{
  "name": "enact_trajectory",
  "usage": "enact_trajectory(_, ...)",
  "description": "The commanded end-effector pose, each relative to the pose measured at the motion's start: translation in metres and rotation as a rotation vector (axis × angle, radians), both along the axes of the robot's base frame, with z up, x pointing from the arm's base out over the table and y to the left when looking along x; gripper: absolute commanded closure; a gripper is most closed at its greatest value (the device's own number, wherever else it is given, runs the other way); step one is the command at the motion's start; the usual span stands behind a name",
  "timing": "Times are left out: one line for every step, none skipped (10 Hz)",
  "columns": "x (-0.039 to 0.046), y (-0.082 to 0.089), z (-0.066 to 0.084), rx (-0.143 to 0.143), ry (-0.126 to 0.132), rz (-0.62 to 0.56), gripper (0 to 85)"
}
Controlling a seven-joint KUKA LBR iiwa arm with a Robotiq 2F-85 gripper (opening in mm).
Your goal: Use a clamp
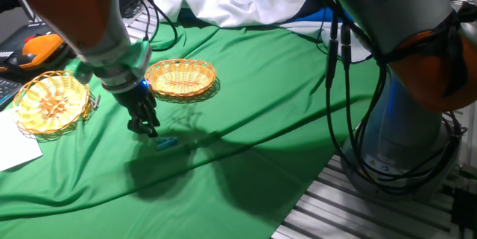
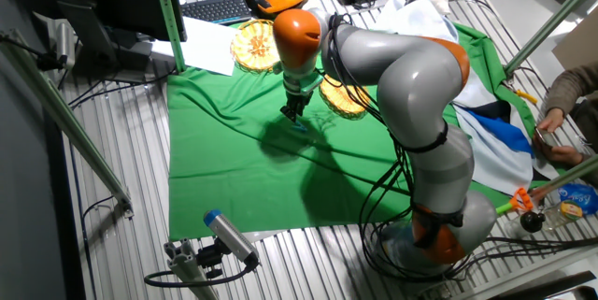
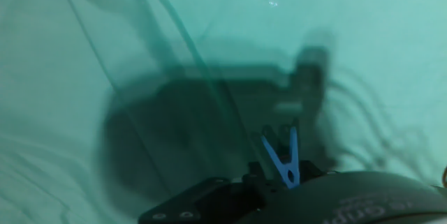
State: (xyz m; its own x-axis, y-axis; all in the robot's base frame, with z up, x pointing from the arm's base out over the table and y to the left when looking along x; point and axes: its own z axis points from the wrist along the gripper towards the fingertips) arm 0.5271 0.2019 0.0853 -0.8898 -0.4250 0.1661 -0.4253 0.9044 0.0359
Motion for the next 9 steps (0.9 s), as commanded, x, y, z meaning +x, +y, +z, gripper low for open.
enact_trajectory(-0.0009, -0.001, -0.005, 0.008, -0.003, 0.000, 51.0)
enact_trajectory(-0.0012, -0.002, -0.009, 0.014, -0.012, -0.002, 51.0)
enact_trajectory(-0.0008, -0.003, -0.011, 0.017, -0.009, -0.020, 51.0)
enact_trajectory(-0.0008, -0.003, -0.010, -0.008, 0.019, -0.046, 34.0)
enact_trajectory(-0.0004, -0.004, -0.011, -0.014, 0.005, -0.049, 34.0)
enact_trajectory(0.0010, -0.007, -0.013, -0.011, 0.005, -0.043, 34.0)
enact_trajectory(0.0023, -0.009, -0.018, -0.007, -0.001, -0.037, 34.0)
enact_trajectory(0.0030, -0.010, -0.024, 0.000, -0.008, -0.032, 34.0)
enact_trajectory(0.0041, -0.010, -0.032, 0.011, -0.014, -0.032, 34.0)
